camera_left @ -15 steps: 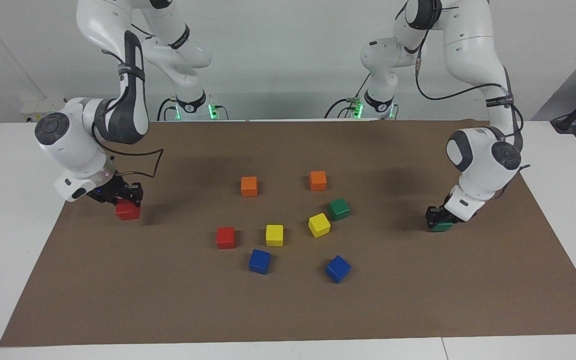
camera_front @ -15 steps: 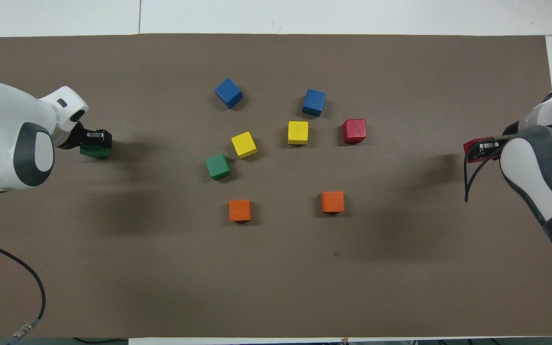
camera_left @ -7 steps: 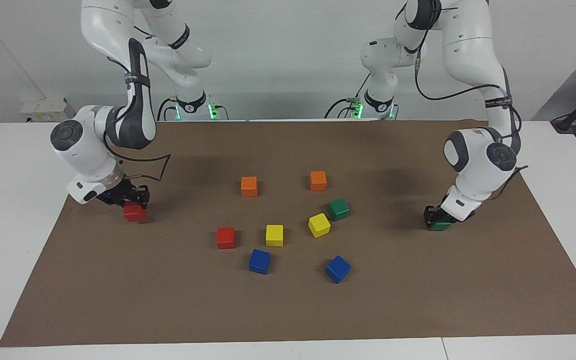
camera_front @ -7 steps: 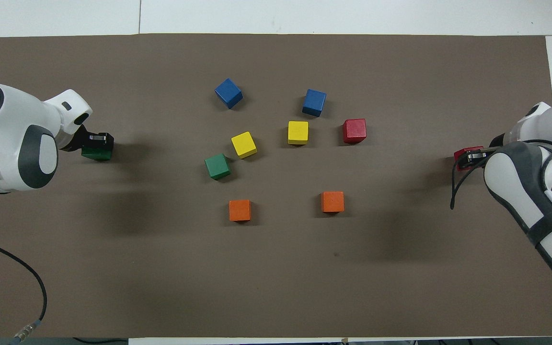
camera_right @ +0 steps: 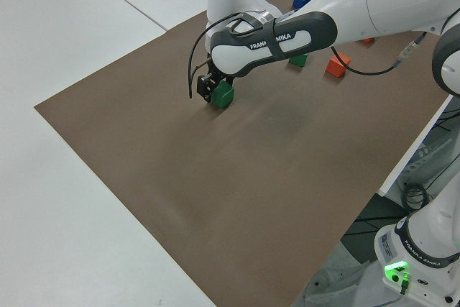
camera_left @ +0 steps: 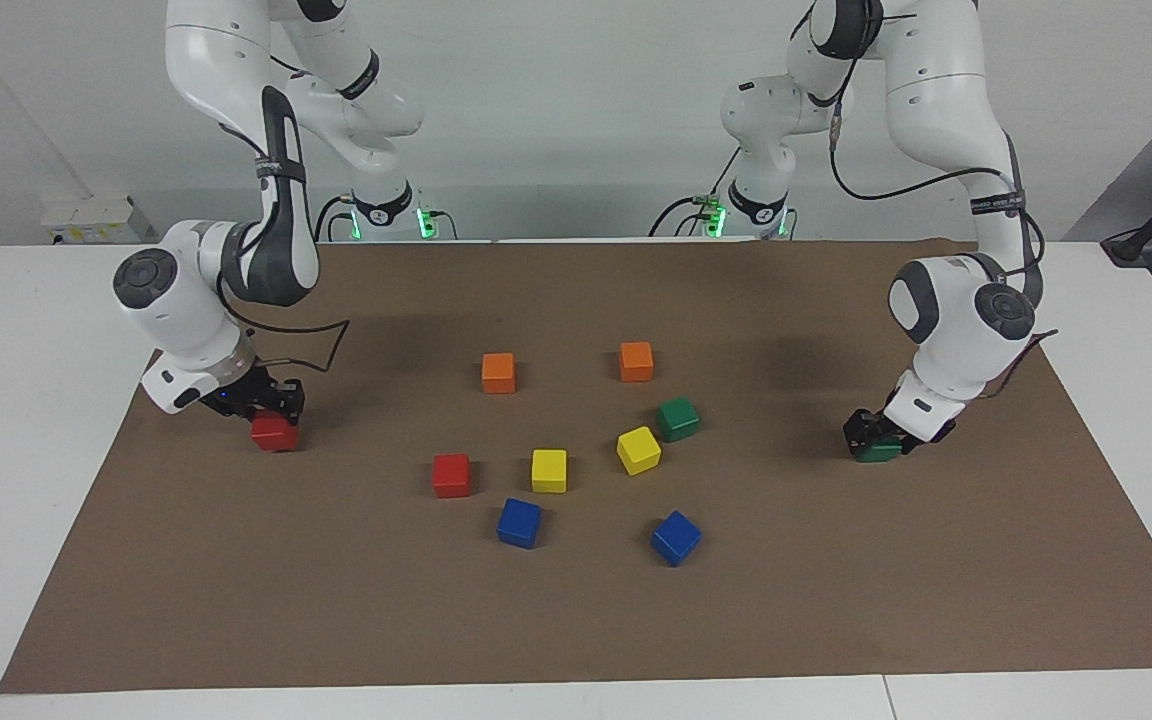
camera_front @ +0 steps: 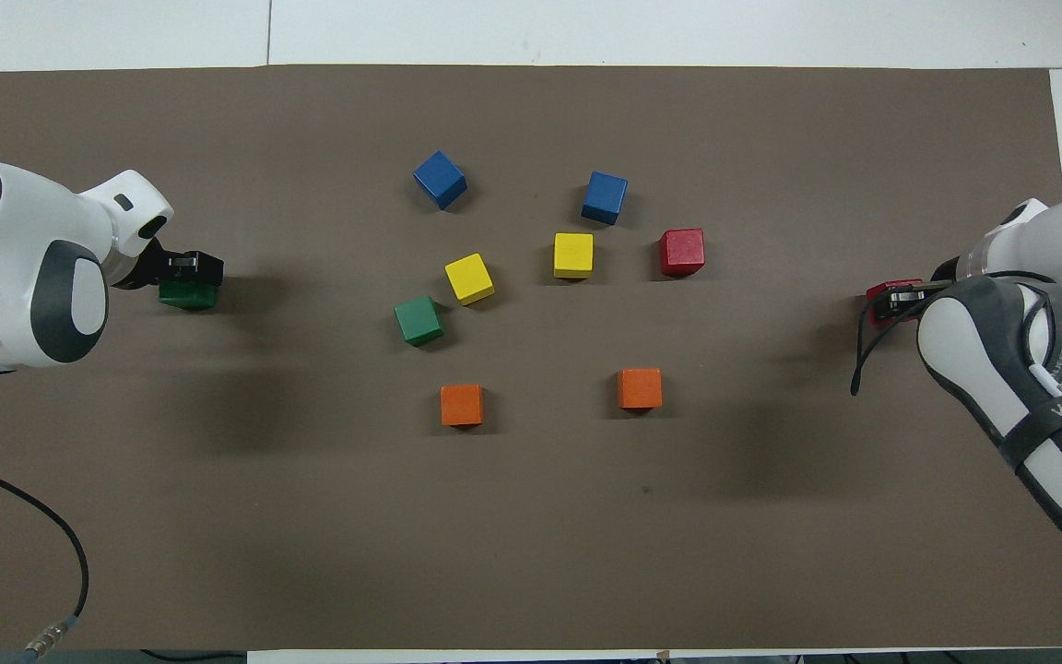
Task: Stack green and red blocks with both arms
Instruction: 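Set down the green cube with the left gripper while the right gripper sets the red, then reach the left gripper to the second green cube while the right gripper withdraws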
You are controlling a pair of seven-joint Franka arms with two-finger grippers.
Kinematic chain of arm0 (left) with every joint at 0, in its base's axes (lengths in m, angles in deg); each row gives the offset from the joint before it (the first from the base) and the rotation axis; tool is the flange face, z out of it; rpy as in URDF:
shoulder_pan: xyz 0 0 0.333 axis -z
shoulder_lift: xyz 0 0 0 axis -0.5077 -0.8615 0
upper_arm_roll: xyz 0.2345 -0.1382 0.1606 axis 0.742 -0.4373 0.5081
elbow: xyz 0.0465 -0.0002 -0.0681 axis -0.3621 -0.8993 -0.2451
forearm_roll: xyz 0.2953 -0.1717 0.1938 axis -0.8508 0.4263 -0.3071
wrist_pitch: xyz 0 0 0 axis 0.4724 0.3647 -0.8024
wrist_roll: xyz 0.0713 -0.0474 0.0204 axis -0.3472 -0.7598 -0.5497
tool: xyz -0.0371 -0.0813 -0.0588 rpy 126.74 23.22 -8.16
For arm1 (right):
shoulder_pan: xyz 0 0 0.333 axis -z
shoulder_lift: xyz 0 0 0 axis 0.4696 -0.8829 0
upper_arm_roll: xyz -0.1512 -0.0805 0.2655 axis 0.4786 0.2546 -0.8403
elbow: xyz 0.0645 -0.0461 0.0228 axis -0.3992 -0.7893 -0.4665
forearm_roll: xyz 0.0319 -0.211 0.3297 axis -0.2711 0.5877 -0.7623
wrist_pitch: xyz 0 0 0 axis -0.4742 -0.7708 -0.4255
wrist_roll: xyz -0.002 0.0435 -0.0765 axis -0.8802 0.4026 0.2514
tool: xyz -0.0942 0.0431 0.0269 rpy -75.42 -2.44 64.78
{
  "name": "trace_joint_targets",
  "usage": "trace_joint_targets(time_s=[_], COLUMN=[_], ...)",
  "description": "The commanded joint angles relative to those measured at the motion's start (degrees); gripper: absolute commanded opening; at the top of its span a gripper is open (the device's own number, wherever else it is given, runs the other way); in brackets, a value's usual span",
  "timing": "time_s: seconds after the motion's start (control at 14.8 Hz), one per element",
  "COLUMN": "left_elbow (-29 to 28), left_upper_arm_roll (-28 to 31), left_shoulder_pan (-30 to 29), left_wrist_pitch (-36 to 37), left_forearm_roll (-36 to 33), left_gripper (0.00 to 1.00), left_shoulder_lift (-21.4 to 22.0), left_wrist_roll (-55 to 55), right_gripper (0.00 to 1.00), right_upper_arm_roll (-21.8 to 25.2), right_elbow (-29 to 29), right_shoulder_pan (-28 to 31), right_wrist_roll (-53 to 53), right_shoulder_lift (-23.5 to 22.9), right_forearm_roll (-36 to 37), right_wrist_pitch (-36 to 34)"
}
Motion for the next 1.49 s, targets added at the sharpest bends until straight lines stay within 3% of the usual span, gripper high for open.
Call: trace_joint_targets(time_s=[0.0, 0.54, 0.95, 1.02, 1.08, 1.42], left_elbow=[1.38, 11.05, 11.59, 11.42, 11.24, 8.70], left_upper_arm_roll=[0.38, 0.03, -0.15, -0.15, -0.15, -0.15], left_shoulder_pan=[-0.22, 9.34, 22.18, 23.76, 24.99, 28.25], left_wrist_pitch=[1.85, 11.26, 13.20, 13.11, 13.20, 12.77], left_forearm_roll=[-0.72, -0.81, -0.64, -0.64, -0.64, -0.72], left_gripper=[1.00, 1.00, 1.00, 1.00, 1.00, 1.00], left_shoulder_lift=[2.05, 1.17, 1.35, 1.35, 1.35, 1.70], left_wrist_roll=[-0.52, -29.68, -44.52, -47.26, -47.90, -47.99], right_gripper=[0.00, 0.00, 0.00, 0.73, 1.00, 1.00], right_upper_arm_roll=[-0.30, -0.30, -0.30, -0.30, -0.22, -0.30], right_elbow=[-0.65, -1.09, -1.88, -1.88, -1.88, -0.92], right_shoulder_pan=[0.08, 0.00, -0.18, -0.53, -0.71, -0.71], right_wrist_roll=[1.20, 1.20, 1.28, 1.46, 2.24, 2.43], right_shoulder_lift=[0.14, -1.00, -1.00, -1.00, -1.00, -0.91], right_forearm_roll=[0.16, 0.16, 0.16, 0.16, 0.16, 0.33], right_wrist_pitch=[1.41, 3.16, 4.49, 4.57, 4.40, 3.26])
